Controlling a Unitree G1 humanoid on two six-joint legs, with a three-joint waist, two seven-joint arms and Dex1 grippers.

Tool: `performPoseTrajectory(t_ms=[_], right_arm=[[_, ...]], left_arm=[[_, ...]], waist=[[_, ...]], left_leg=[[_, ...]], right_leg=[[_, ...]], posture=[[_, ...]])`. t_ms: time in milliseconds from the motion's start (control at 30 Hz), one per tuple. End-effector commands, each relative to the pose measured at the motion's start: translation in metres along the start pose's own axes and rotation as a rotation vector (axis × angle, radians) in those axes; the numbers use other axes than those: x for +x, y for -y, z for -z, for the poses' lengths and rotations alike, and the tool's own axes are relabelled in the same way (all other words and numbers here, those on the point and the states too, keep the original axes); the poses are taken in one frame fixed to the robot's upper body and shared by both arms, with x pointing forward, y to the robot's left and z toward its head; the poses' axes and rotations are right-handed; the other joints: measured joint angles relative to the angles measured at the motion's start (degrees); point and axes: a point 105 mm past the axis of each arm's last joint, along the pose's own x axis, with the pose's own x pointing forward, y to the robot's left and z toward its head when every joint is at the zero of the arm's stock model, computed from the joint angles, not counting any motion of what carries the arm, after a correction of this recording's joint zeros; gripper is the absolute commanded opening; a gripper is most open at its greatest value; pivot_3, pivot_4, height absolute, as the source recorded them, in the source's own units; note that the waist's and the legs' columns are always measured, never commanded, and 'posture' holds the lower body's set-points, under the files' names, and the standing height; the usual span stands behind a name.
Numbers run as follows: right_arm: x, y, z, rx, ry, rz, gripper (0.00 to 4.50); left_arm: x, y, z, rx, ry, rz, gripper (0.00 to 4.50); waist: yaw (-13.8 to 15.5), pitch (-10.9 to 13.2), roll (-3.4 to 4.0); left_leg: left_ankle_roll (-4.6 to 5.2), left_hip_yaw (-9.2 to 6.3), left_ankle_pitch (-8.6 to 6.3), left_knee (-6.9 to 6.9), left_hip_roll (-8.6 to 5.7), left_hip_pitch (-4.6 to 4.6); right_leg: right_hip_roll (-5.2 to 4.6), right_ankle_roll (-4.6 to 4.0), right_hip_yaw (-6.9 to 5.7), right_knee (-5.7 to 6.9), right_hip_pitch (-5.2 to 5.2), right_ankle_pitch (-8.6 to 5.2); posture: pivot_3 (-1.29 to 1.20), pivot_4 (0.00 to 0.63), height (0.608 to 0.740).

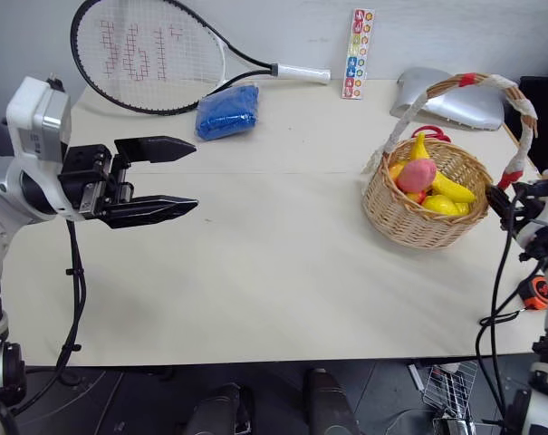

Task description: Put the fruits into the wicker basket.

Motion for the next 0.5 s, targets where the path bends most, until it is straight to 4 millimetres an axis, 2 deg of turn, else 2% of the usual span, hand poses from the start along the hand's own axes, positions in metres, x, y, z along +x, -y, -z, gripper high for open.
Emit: performPoseTrajectory(t_ms=[33, 133, 200, 300, 400, 500], right_arm=[[-0.022, 0.013, -0.048, -0.093, 0.092, -0.061, 3.51], [-0.044, 0.026, -0.062, -0.133, -0.018, -0.156, 4.48], [-0.064, 0.030, -0.067, -0.126, -0.111, -0.266, 4.48], [-0.084, 0.040, -0.075, -0.082, -0.191, -0.327, 4.48], [-0.094, 0.044, -0.090, -0.013, -0.170, -0.353, 4.48], [-0.097, 0.043, -0.087, -0.009, -0.188, -0.381, 4.48]], left_arm=[[-0.002, 0.001, -0.009, 0.051, 0.013, 0.008, 4.50], [-0.004, 0.000, -0.008, 0.049, 0.012, 0.011, 4.50], [-0.005, -0.001, -0.007, 0.048, 0.010, 0.011, 4.50], [-0.006, -0.004, -0.005, 0.051, 0.009, 0.007, 4.50], [-0.004, -0.005, -0.003, 0.047, 0.030, 0.003, 4.50], [-0.001, 0.000, 0.001, 0.065, 0.043, 0.018, 4.50]], waist=[[0.1, 0.0, 0.10], [0.2, 0.0, 0.11], [0.3, 0.0, 0.15], [0.2, 0.0, 0.13], [0.0, 0.0, 0.13], [0.0, 0.0, 0.13]], left_leg=[[0.01, 0.01, 0.00, -0.01, -0.01, 0.00], [0.01, 0.00, 0.00, 0.00, -0.01, 0.01], [0.03, 0.00, 0.01, 0.01, -0.02, 0.01], [0.06, -0.03, 0.01, 0.01, 0.00, 0.07], [0.12, 0.03, -0.01, 0.00, -0.02, 0.09], [0.11, 0.04, -0.01, 0.00, -0.01, 0.11]], right_leg=[[0.00, 0.00, 0.00, 0.00, 0.00, 0.00], [0.01, 0.01, -0.01, 0.00, 0.01, 0.00], [0.01, 0.01, -0.03, -0.01, 0.01, 0.00], [0.08, 0.03, -0.10, -0.14, 0.14, 0.02], [0.06, 0.09, -0.03, -0.18, 0.15, 0.05], [0.08, 0.09, 0.01, -0.17, 0.14, 0.05]], posture=[[0.00, 0.150, 0.740], [0.00, 0.150, 0.740], [0.00, 0.150, 0.740], [0.00, 0.150, 0.740], [0.00, 0.150, 0.740], [0.00, 0.150, 0.740]])
